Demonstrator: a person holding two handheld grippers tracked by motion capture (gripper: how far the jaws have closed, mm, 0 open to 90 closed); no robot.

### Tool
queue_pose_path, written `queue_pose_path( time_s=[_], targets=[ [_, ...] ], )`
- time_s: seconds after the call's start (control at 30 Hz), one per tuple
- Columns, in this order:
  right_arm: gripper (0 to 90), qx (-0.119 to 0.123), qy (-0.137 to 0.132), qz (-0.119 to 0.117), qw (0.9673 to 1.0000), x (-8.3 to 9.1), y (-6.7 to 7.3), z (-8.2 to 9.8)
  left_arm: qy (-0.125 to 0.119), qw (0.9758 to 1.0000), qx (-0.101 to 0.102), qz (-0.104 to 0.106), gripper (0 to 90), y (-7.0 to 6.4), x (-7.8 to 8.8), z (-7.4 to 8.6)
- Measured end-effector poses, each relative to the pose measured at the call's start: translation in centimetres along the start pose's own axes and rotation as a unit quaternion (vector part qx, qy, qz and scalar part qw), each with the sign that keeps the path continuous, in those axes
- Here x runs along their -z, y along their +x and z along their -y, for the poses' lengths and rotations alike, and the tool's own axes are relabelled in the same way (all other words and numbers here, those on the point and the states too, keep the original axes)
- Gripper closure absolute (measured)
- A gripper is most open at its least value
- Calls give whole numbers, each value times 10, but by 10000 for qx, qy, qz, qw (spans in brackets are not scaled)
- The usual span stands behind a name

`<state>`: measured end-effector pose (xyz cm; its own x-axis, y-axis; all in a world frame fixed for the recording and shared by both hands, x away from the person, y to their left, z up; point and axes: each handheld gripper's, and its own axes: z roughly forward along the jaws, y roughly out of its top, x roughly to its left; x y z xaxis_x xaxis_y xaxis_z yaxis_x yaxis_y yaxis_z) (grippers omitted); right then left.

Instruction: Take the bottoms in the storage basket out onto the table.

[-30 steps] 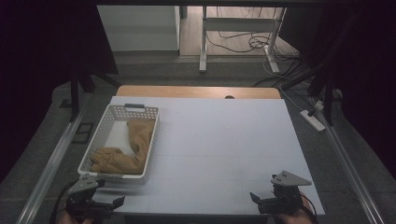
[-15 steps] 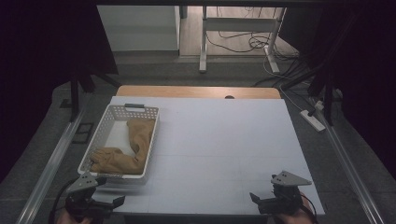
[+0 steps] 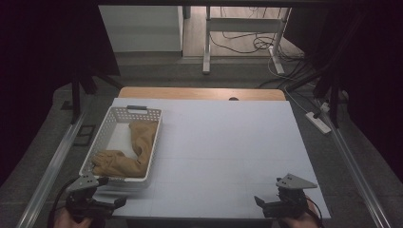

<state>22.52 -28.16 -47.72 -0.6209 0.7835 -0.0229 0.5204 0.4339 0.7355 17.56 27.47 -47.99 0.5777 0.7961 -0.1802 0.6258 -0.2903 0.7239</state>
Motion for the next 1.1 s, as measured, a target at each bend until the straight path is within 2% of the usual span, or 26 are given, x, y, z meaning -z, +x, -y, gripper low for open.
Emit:
queue_pose_path(
  time_s=[0.33, 0.47, 0.6, 0.77, 0.93, 1.1],
  targets=[
    [0, -11, 1, -20, 10000, 0, 0, 0, -29, 10000, -54, -44, 0, 6, 2, -7],
    [0, -9, 5, -29, 10000, 0, 0, 0, 13, 9998, -194, 100, 0, 8, 1, -10],
    [0, -9, 7, -32, 10000, 0, 0, 0, 110, 9997, -185, 77, 0, 12, -2, -13],
    [0, -13, 16, -32, 10000, 0, 0, 0, 122, 9998, -151, 36, 0, 16, -3, -18],
    [0, -14, 27, -41, 10000, -1, 0, 0, 36, 9999, -100, 53, 0, 20, -4, -24],
    [0, -7, 26, -48, 10000, -1, 0, 0, 106, 9998, -138, -37, 0, 23, -6, -30]
  ],
)
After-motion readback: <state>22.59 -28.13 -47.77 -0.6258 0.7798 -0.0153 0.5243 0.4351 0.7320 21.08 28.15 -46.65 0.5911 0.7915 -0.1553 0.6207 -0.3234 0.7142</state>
